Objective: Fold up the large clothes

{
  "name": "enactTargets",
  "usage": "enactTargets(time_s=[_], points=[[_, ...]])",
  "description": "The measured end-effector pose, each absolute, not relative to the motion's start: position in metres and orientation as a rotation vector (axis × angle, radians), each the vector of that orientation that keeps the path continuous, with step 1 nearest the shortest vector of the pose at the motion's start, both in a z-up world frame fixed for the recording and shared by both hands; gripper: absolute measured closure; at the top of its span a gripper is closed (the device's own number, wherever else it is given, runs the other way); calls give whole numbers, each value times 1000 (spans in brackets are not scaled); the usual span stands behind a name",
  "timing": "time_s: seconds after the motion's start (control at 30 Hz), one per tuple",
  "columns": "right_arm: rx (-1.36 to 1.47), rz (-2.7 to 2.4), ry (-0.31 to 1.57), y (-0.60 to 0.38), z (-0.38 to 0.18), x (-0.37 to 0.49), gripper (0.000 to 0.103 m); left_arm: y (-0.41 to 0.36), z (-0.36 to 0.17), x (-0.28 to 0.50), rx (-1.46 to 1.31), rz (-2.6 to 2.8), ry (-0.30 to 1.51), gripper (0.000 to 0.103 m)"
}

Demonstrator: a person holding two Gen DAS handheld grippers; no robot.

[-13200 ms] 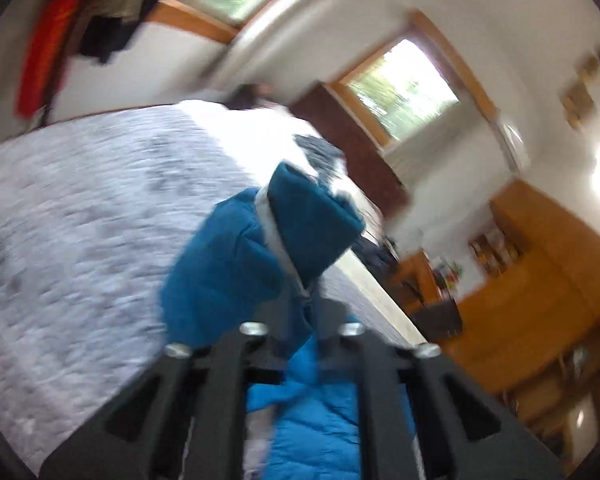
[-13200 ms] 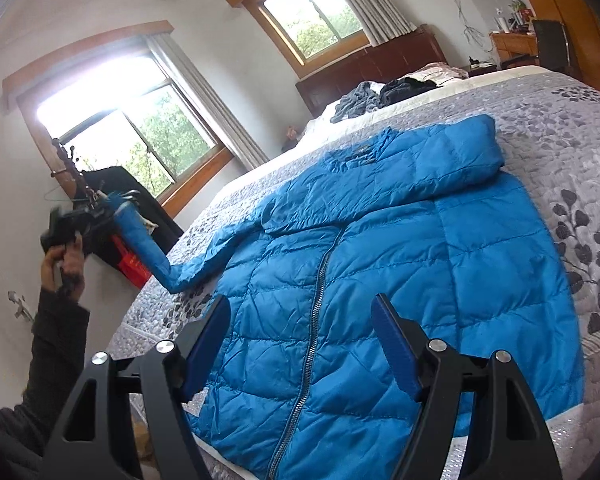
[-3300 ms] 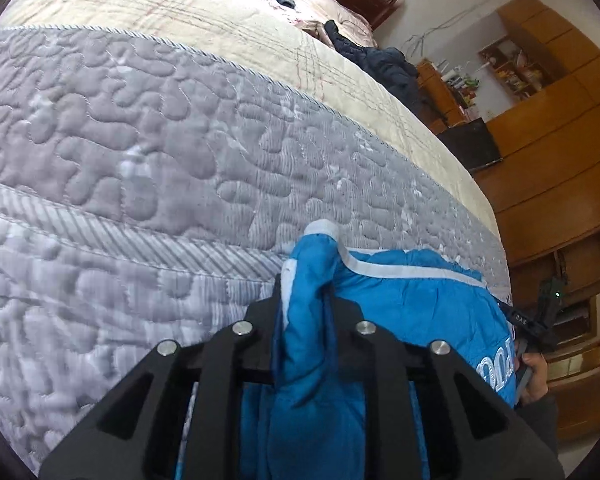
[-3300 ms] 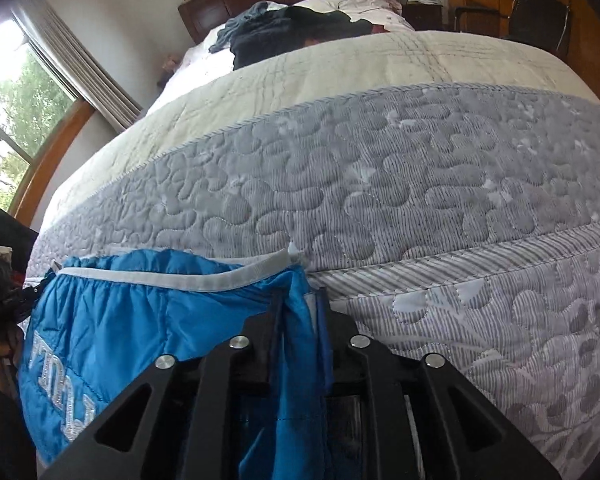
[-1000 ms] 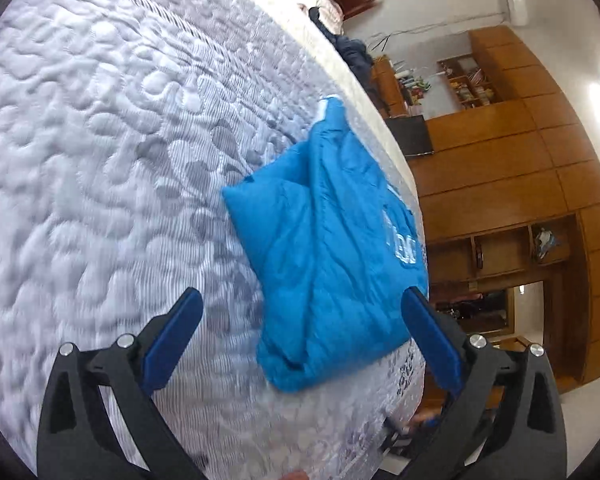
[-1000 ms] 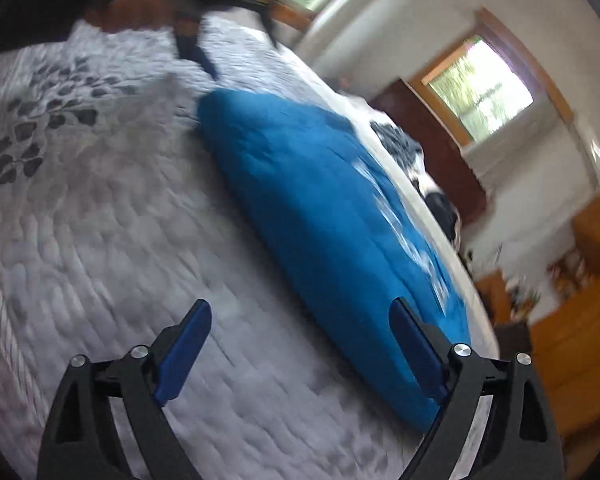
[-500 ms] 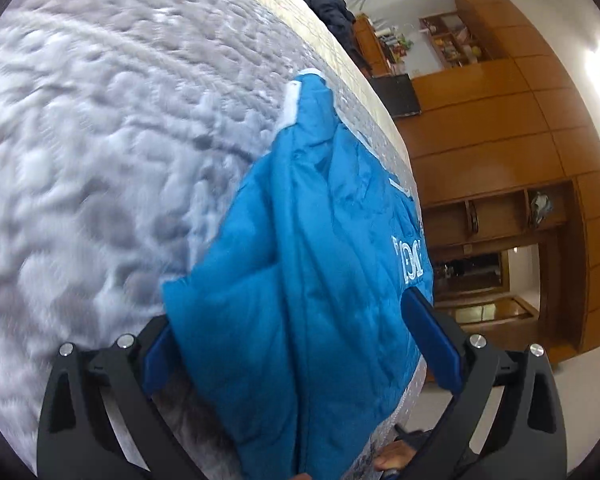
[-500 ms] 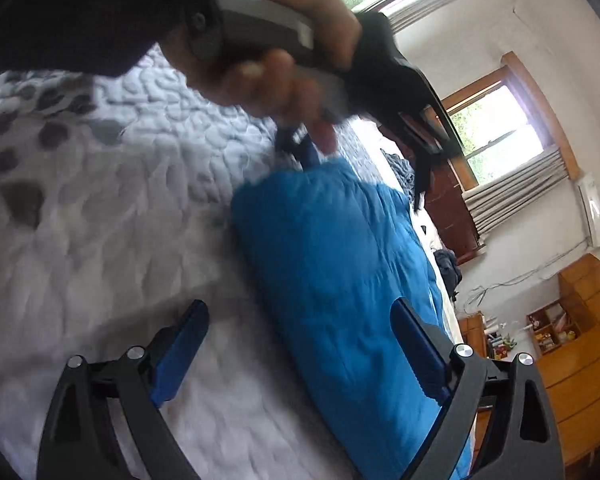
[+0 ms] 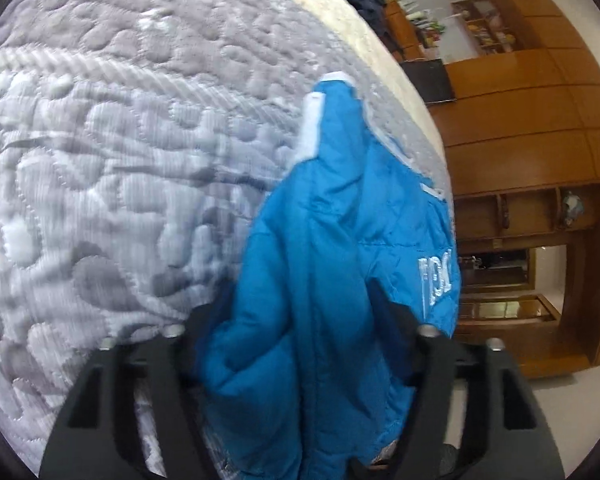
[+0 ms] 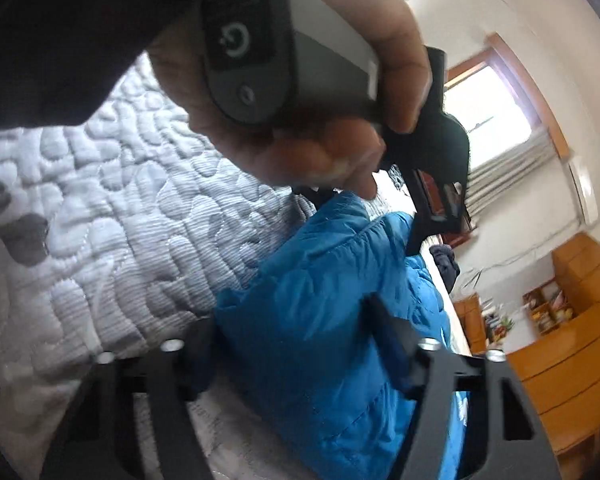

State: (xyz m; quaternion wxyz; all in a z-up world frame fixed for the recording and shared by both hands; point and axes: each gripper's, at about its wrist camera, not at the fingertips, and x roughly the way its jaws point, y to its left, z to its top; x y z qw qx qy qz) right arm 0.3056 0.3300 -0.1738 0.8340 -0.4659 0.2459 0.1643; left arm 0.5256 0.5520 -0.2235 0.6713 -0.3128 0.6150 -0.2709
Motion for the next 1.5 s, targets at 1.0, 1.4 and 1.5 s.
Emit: enactTargets(time_s=[1.0,1.4,1.5], points=[[-535,402,476,243,-47,301,74,477,-89,531,-536,-534,1322,73],[-433,393,448,200,-25,303,74,425,-46,527,-460,-493,1303,73],[-408,390,444,189,-21,302,74,419,-43,524,-443,-489,1299,73]])
